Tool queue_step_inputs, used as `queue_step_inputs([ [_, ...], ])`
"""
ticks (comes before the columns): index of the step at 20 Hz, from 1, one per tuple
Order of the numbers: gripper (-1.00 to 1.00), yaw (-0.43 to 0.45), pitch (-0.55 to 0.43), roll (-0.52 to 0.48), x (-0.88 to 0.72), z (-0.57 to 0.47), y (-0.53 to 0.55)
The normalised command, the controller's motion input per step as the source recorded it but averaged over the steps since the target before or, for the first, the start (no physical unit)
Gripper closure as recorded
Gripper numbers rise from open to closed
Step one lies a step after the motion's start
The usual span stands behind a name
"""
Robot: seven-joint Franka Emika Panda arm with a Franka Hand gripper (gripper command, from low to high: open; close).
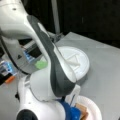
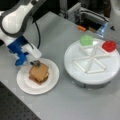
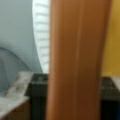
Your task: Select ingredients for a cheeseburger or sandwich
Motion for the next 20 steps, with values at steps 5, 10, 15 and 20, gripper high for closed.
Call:
queue_step_inputs([
  [5, 1.00, -0.059, -0.215, 0.103, -0.05, -0.14, 0.05],
  [10, 1.00, -0.059, -0.205, 0.127, -0.06, -0.11, 0.07],
  [15, -1.00, -0.058, -0.200, 0.110, -0.08, -0.11, 0.07],
  [20, -1.00, -0.054, -0.201, 0.102, -0.08, -0.10, 0.03],
])
